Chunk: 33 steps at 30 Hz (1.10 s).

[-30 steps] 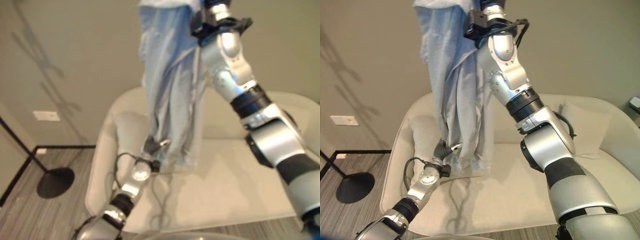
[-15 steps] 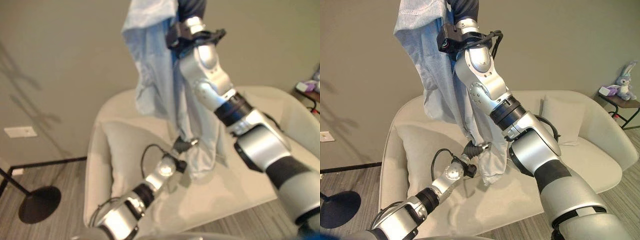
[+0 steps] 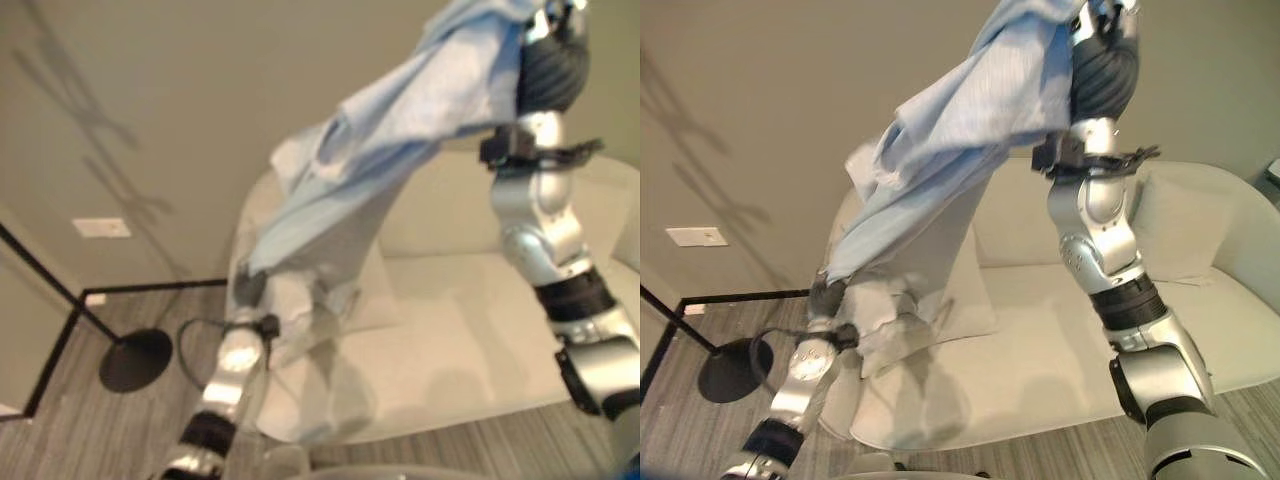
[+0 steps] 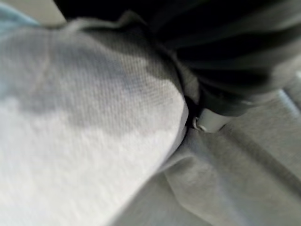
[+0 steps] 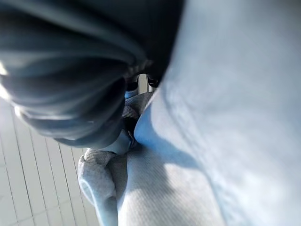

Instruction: Hang the clothes on the sofa on the clothes rack.

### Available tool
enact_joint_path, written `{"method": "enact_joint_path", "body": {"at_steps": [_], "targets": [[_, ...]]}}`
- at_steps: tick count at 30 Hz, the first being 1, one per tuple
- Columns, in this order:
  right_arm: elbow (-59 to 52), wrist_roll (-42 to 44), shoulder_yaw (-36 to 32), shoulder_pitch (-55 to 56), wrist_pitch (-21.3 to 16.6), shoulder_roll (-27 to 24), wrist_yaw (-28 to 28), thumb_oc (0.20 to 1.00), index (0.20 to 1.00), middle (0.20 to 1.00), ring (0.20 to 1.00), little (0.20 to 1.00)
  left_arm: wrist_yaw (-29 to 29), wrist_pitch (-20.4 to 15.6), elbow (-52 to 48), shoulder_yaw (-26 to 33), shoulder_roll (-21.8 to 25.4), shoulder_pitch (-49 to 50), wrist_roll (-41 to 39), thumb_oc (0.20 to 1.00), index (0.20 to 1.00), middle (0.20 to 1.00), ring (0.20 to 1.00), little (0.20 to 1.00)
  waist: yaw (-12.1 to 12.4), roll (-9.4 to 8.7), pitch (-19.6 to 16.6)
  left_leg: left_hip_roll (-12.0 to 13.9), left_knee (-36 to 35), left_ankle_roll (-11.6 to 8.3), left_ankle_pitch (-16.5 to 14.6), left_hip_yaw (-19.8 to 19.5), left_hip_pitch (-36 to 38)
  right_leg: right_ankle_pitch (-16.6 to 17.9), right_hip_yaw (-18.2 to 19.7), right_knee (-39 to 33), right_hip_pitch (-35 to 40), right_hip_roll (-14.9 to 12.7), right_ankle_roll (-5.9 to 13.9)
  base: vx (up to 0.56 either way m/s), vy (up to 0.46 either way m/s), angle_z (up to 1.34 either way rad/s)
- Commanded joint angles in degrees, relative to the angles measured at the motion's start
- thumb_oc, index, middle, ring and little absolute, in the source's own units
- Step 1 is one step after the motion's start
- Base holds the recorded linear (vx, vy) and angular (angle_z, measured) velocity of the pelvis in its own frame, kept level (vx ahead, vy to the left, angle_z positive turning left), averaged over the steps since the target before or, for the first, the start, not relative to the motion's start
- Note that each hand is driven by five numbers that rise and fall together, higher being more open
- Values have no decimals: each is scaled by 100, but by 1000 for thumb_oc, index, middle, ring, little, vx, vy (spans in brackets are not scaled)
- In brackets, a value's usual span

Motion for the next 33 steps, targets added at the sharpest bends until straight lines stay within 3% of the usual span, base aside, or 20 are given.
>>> {"method": "enact_joint_path", "body": {"at_steps": [1, 3, 5, 8, 9, 12, 15, 17, 18, 20, 22, 23, 24, 25, 26, 27, 28, 30, 31, 33], "targets": [[12, -294, -663, -188, -242, 122, 83, 200, 200, 200, 200, 200, 153, -92, -390, 229, 239, 687, 385, 200, 200, 200, 200, 200, 568, 90, -384, -115, -1081, -331, 816, 48, 545, 48, -541, 43, -346, 485, -152, -172, -162, 68], [-90, -406, -764, -86, -221, 169, 65, 200, 200, 200, 200, 200, 130, -60, -489, 387, 274, 980, 549, 200, 200, 200, 200, 200, 681, 102, -328, -74, -1222, -425, 1033, -115, 415, 34, -766, 43, -425, 453, -135, -177, -134, 75], [-199, -555, -871, 126, -228, 230, 33, 200, 200, 200, 200, 200, 202, -78, -513, 484, 325, 1050, 647, 200, 200, 200, 200, 200, 754, 103, -270, -129, -1353, -412, 1020, -345, 314, 93, -919, 43, -516, 374, -86, -173, -105, 85], [-253, -683, -1043, 487, -191, 214, -35, 200, 200, 200, 200, 200, 234, -33, -558, 432, 420, 1056, 802, 200, 200, 200, 200, 200, 639, 71, -242, -278, -1416, -338, 1027, -814, 293, 58, -851, 43, -466, 419, -95, -106, -38, 73], [-158, -689, -1104, 479, -197, 152, -63, 200, 200, 200, 200, 200, 270, -20, -662, 406, 494, 1047, 979, 200, 200, 200, 200, 200, 585, 39, -222, -391, -1473, -274, 1033, -1114, 333, 19, -575, 43, -385, 588, -197, -104, 56, 122], [-135, -730, -1222, 515, -220, -47, -129, 200, 200, 200, 200, 200, 344, 38, -662, 281, 580, 874, 1342, 200, 200, 200, 200, 200, 505, -55, -189, -615, -1494, -132, 1091, -1418, 346, -30, -248, 384, -418, 1001, -351, -102, 116, 136], [-146, -702, -1340, 684, -260, -112, -165, 200, 200, 200, 200, 200, 389, 64, -667, 163, 620, 706, 1402, 200, 200, 200, 200, 200, 494, -183, -175, -786, -1483, -51, 1033, -1588, 397, -71, -208, 676, -494, 1241, -376, -13, 109, 108], [-115, -850, -1498, 848, -312, -28, -319, 200, 200, 200, 200, 200, 453, 81, -783, 34, 829, 398, 1646, 200, 200, 200, 200, 200, 473, -511, -125, -1079, -1440, 73, 947, -1820, 459, 80, -288, 964, -634, 1532, -154, 9, 107, 38], [-119, -856, -1507, 851, -310, -20, -322, 200, 200, 200, 200, 200, 456, 82, -782, 31, 838, 393, 1646, 200, 200, 200, 200, 200, 465, -522, -125, -1084, -1429, 74, 944, -1830, 450, 74, -299, 972, -641, 1528, -152, -31, 214, 56], [-136, -1042, -1523, 879, -363, 128, -471, 200, 200, 200, 200, 200, 572, 25, -859, -27, 1006, 239, 1711, 200, 200, 200, 200, 200, 451, -826, -24, -1339, -1323, 144, 868, -1788, 436, 521, -60, 1041, -964, 1818, 279, -25, 321, 53], [-181, -1108, -1530, 891, -373, 191, -518, 200, 200, 200, 200, 200, 612, 12, -860, -23, 1029, 195, 1704, 200, 200, 200, 200, 200, 450, -852, -16, -1407, -1323, 175, 861, -1771, 426, 643, 28, 1095, -1210, 1931, 386, 29, 406, 2], [-296, -1289, -1541, 986, -422, 320, -617, 200, 200, 200, 200, 200, 644, -13, -893, -116, 981, 87, 1737, 200, 200, 200, 200, 200, 373, -849, 73, -1620, -1351, 179, 866, -1883, 541, 808, 100, 1112, -1678, 2090, 510, 57, 379, -28], [-318, -1310, -1545, 999, -413, 327, -632, 200, 200, 200, 200, 200, 649, -15, -886, -123, 981, 81, 1740, 200, 200, 200, 200, 200, 349, -841, 53, -1615, -1359, 182, 868, -1912, 531, 794, 72, 1132, -1706, 2089, 517, 159, 890, 2], [-408, -1446, -1623, 1191, -424, 345, -697, 200, 200, 200, 200, 200, 633, -47, -917, -214, 999, 50, 1836, 200, 200, 200, 200, 200, 219, -829, 163, -1864, -1359, 167, 863, -2098, 682, 947, -34, 1338, -2170, 2197, 610, 201, 786, 31], [-524, -1578, -1766, 1397, -408, 420, -766, 200, 200, 200, 200, 200, 579, -64, -931, -284, 940, 97, 1875, 200, 200, 200, 200, 200, 164, -778, 100, -1996, -1382, 163, 830, -2196, 735, 719, -121, 1271, -2043, 2087, 492, 318, 1065, 86], [-653, -1791, -1949, 1786, -413, 487, -828, 200, 200, 200, 200, 200, 463, -107, -937, -417, 927, 139, 1961, 200, 200, 200, 200, 200, 134, -685, 3, -2087, -1467, 123, 829, -2375, 862, 344, -196, 1308, -1909, 2025, 109, 314, 773, 92], [-690, -1878, -2023, 1917, -329, 504, -848, 200, 200, 200, 200, 200, 443, -128, -1004, -432, 897, 238, 1921, 200, 200, 200, 200, 200, 107, -500, 12, -1997, -1501, 88, 762, -2418, 1016, 125, -266, 1738, -2017, 1932, -57, 334, 732, 109], [-900, -2050, -2245, 2349, -288, 547, -838, 200, 200, 200, 200, 200, 391, -161, -973, -416, 885, 354, 1972, 200, 200, 200, 200, 200, -98, -159, -74, -1928, -1559, 26, 791, -2692, 1339, 42, -324, 1926, -2265, 1819, 0, 306, 598, 109], [-911, -2052, -2247, 2362, -282, 548, -838, 200, 200, 200, 200, 200, 391, -161, -974, -419, 883, 359, 1973, 200, 200, 200, 200, 200, -117, -153, -79, -1922, -1571, 26, 797, -2716, 1352, 36, -344, 1924, -2261, 1814, 1, 213, 527, 99], [-1037, -2111, -2313, 2400, -275, 627, -876, 200, 200, 200, 200, 200, 444, -206, -1071, -412, 1021, 395, 2116, 200, 200, 200, 200, 200, -130, 263, -142, -2054, -1176, -361, 1429, -3136, 1248, -74, -231, 1665, -2112, 1820, -179, 153, 584, 75]]}}
